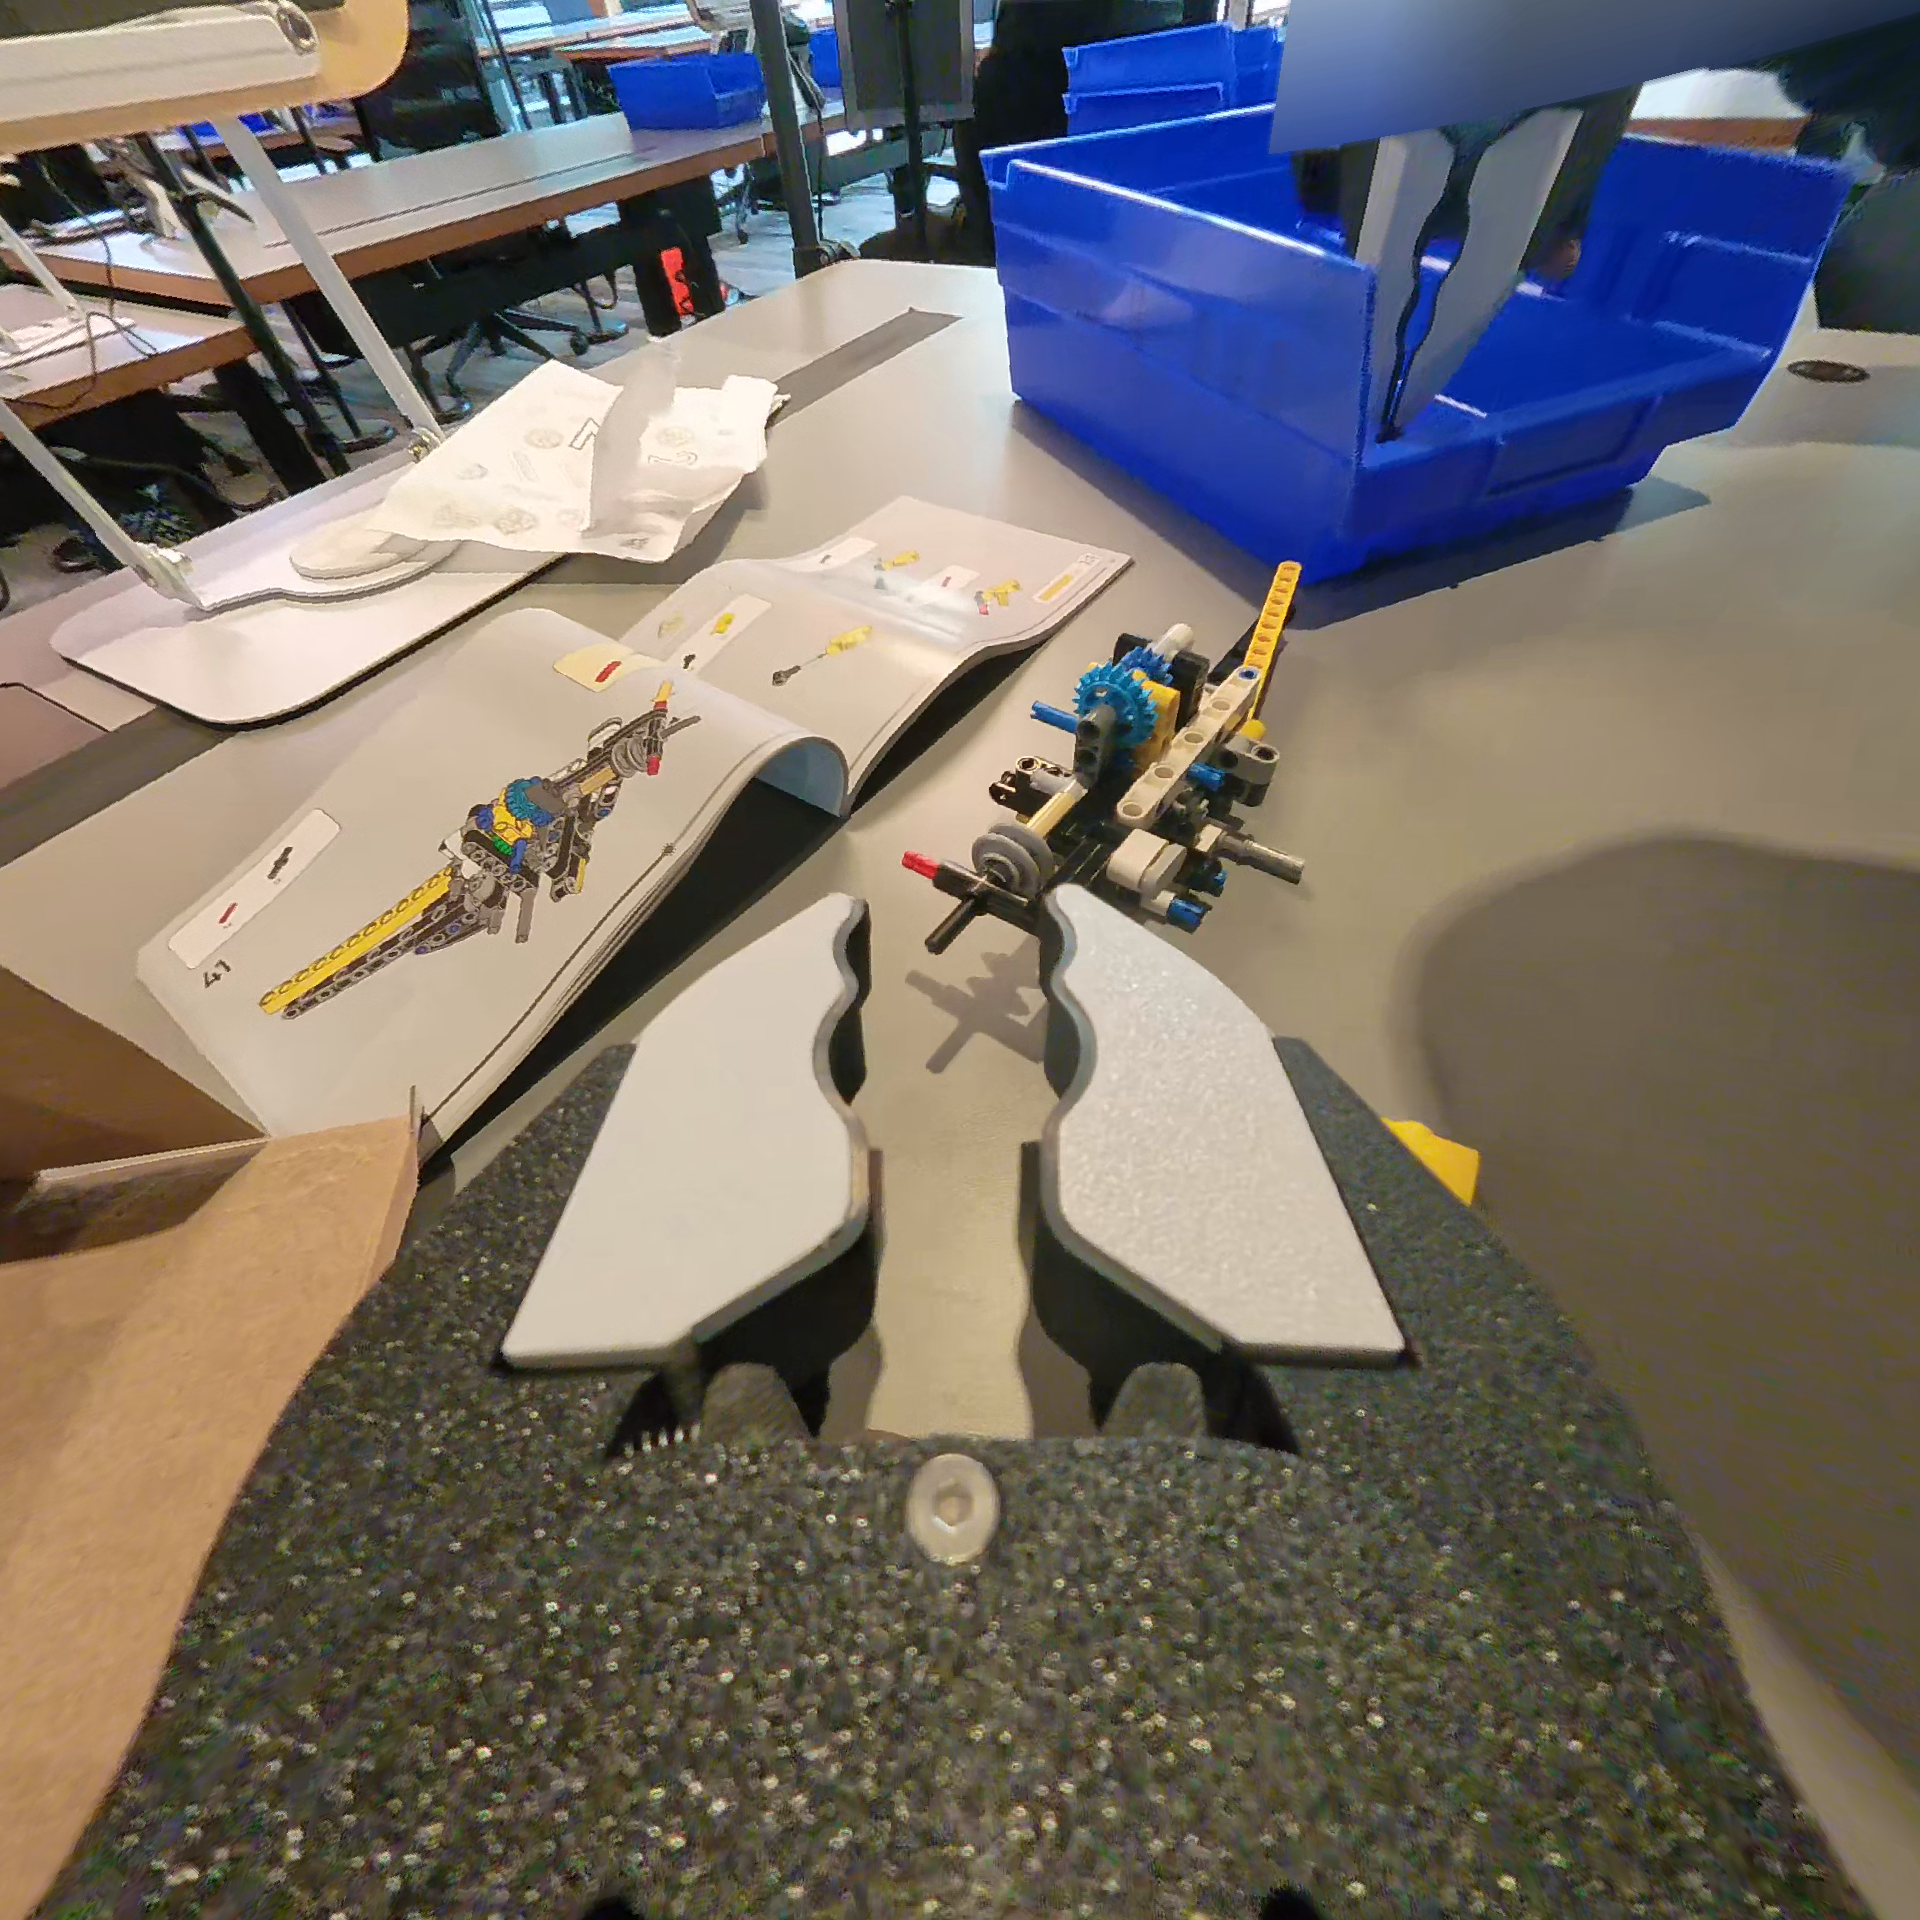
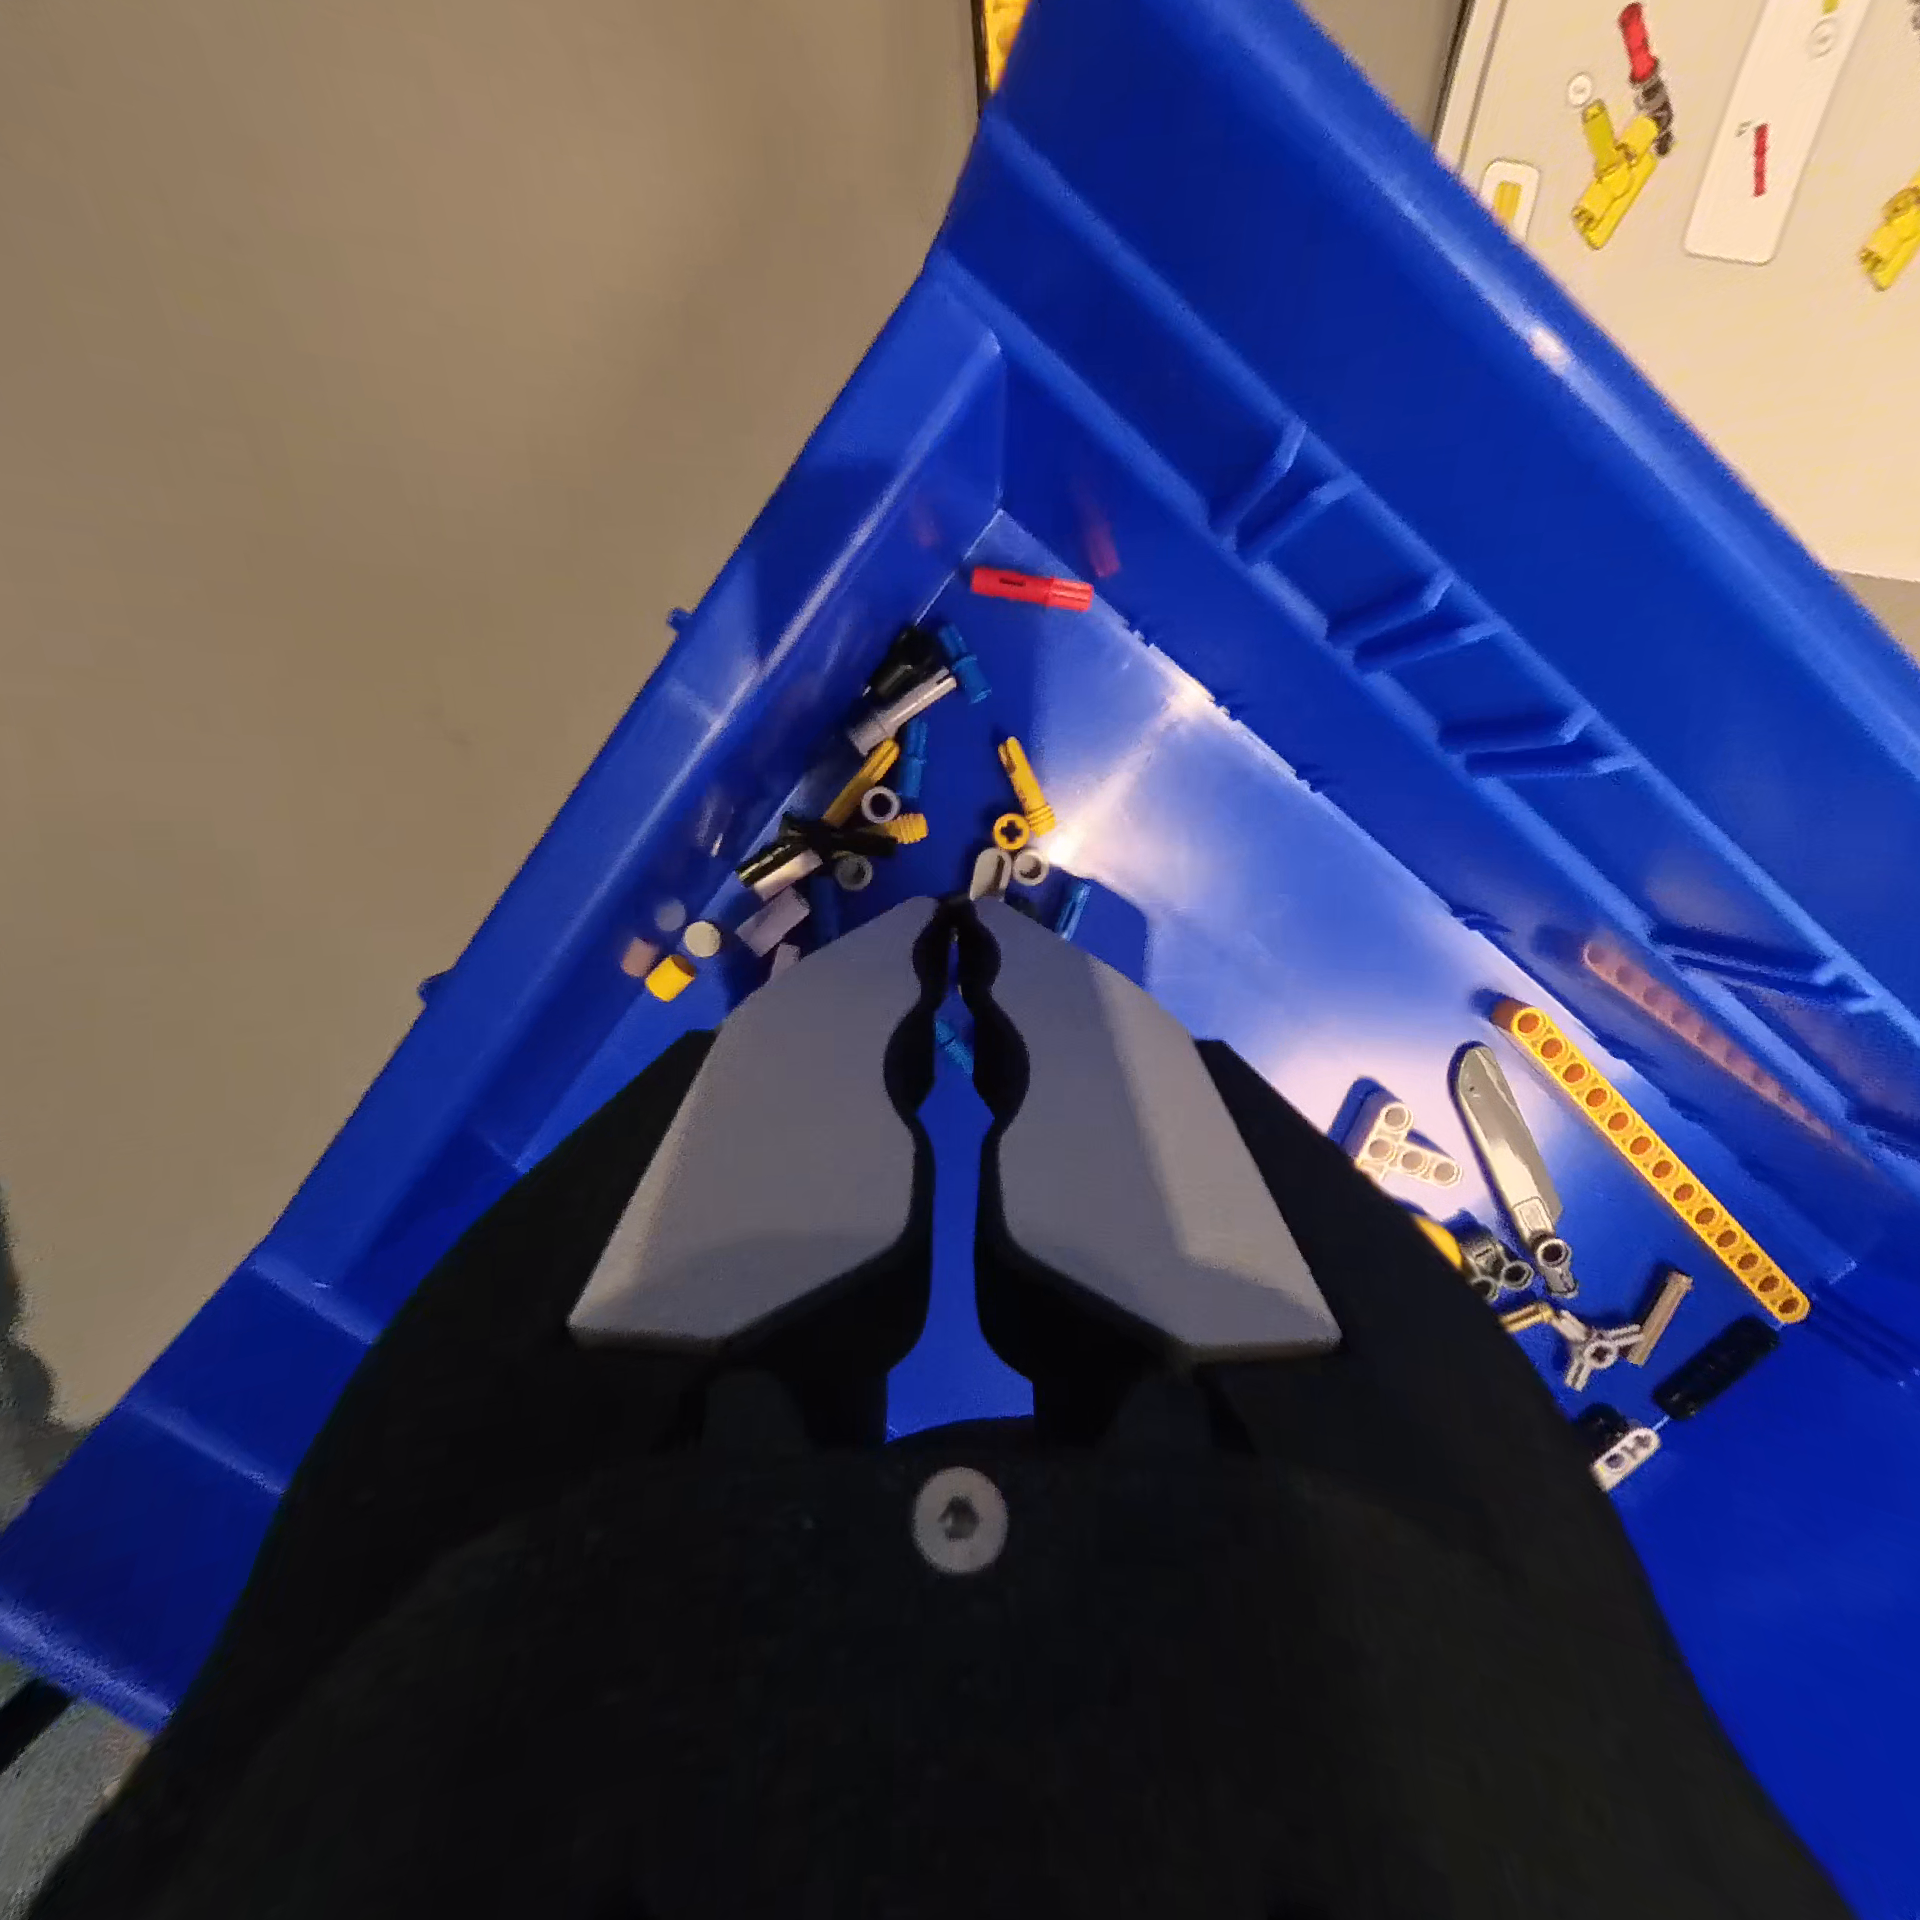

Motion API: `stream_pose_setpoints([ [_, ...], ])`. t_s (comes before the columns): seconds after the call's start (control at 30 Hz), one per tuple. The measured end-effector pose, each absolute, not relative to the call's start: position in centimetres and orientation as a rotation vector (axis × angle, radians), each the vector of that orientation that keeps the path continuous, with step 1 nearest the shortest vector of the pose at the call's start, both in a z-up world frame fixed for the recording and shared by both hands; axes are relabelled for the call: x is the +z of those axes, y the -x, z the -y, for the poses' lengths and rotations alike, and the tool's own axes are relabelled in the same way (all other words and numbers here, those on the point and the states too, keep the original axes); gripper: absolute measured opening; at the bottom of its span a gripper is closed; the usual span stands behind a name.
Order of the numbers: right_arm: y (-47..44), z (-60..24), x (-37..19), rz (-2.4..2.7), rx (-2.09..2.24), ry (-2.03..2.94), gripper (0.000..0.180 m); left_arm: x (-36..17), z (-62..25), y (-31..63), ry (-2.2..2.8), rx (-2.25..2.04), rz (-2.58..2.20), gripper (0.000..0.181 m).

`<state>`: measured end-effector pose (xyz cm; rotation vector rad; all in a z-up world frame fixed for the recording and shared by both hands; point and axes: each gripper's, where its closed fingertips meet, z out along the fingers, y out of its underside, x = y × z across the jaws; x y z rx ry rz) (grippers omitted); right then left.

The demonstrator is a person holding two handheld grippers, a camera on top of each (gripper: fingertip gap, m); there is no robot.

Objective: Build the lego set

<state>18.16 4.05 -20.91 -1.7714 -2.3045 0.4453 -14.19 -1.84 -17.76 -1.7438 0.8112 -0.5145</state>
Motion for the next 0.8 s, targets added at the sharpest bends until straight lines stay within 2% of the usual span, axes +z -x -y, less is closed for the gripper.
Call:
stream_pose_setpoints([
  [0.47,-15.7,-2.2,-16.5,2.047,0.446,1.756,0.000,-17.7,2.2,14.5,1.751,-0.505,-0.789,0.031],
  [0.67,-13.1,1.0,-13.7,1.896,0.617,1.780,0.000,-17.9,2.2,14.6,1.768,-0.507,-0.785,0.031],
  [0.8,-10.5,3.4,-14.0,1.826,0.686,1.839,0.001,-18.0,2.3,14.6,1.781,-0.500,-0.789,0.031],
])
